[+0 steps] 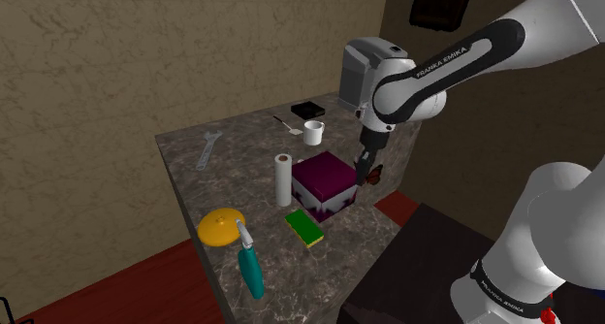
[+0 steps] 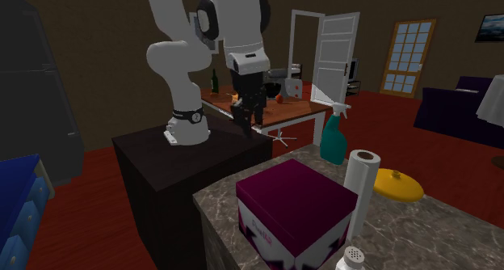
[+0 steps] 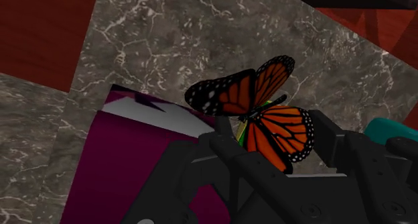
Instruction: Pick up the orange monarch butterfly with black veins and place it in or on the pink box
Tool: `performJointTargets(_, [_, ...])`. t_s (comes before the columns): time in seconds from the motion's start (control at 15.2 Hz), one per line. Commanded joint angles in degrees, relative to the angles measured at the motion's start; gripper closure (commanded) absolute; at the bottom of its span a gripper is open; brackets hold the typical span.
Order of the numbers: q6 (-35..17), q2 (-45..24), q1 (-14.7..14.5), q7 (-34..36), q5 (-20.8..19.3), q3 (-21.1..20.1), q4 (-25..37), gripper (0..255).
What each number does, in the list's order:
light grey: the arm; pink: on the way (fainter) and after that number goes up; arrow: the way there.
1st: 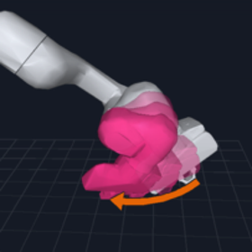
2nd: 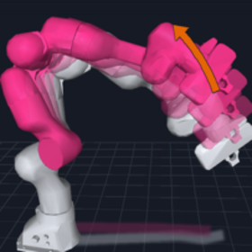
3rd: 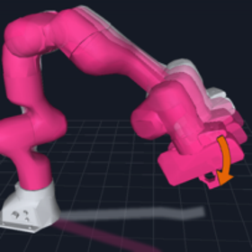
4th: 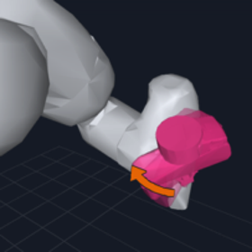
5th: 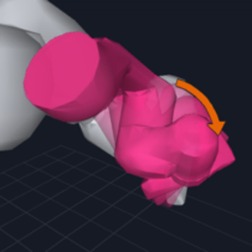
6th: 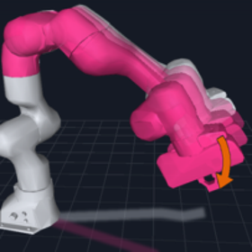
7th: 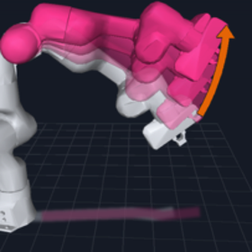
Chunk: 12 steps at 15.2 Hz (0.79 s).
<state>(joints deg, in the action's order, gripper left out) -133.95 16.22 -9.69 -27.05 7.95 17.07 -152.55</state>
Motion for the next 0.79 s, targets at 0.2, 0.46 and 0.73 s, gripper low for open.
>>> performJointTargets(0.2, [1.04,-10.44,-1.52,-2.96,3.80,1.26,10.67,255])
performJointTargets(0.46, [3.21,-19.39,-1.67,-5.37,7.15,1.67,20.84,255])
performJointTargets(0.73, [6.39,-28.06,-0.76,-7.00,9.93,1.45,31.79,255])
